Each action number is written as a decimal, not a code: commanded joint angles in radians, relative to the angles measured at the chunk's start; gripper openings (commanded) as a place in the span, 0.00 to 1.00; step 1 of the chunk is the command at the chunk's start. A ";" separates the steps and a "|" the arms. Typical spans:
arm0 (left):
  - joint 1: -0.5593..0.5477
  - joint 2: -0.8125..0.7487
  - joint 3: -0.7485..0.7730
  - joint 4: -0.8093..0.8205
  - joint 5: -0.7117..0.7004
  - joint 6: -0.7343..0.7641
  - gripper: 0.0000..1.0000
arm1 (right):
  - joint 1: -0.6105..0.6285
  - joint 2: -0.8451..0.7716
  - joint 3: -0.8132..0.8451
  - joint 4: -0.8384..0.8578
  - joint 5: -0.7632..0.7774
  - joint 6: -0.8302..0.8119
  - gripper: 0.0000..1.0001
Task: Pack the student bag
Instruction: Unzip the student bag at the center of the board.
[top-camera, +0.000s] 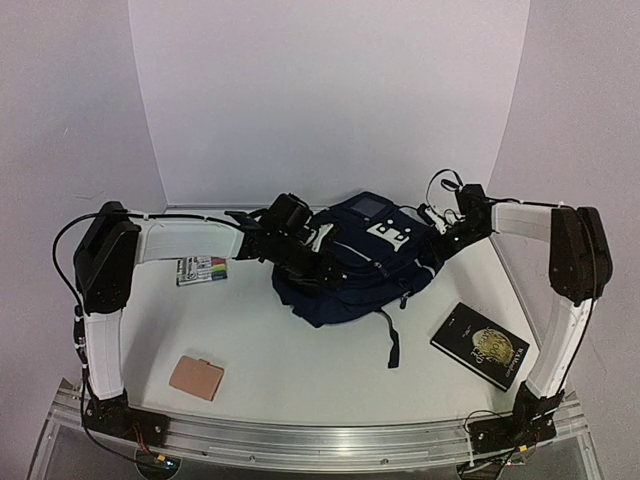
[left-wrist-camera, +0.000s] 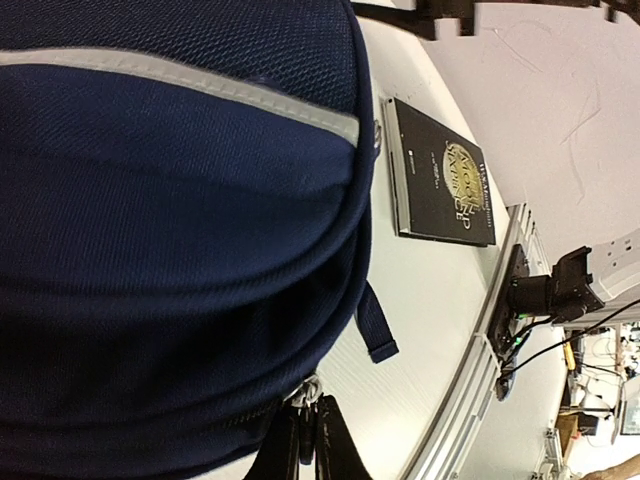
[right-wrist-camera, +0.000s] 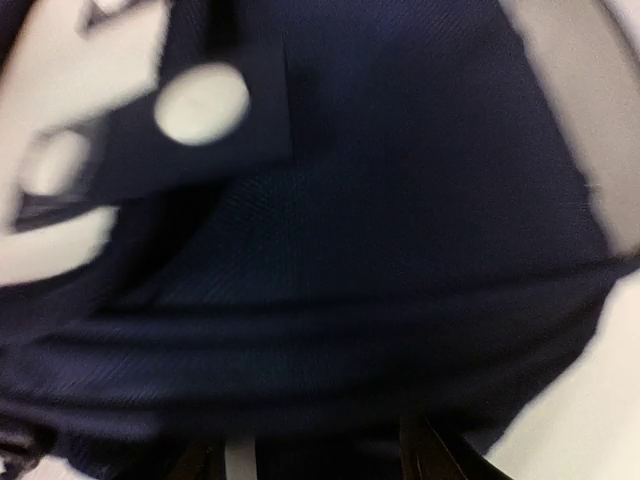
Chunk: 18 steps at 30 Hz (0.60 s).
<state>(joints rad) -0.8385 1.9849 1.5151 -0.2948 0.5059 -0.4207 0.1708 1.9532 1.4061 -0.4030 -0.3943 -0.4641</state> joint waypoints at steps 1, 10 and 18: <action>0.000 0.056 0.106 0.043 0.093 -0.021 0.00 | 0.072 -0.226 -0.066 0.030 -0.206 -0.085 0.61; 0.000 0.081 0.136 0.058 0.103 -0.040 0.00 | 0.312 -0.345 -0.154 0.125 -0.200 -0.122 0.60; -0.001 0.086 0.137 0.092 0.122 -0.083 0.00 | 0.384 -0.267 -0.189 0.206 -0.151 -0.179 0.50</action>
<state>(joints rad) -0.8374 2.0690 1.5913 -0.2880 0.5964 -0.4765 0.5219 1.6509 1.2431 -0.2663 -0.5800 -0.6012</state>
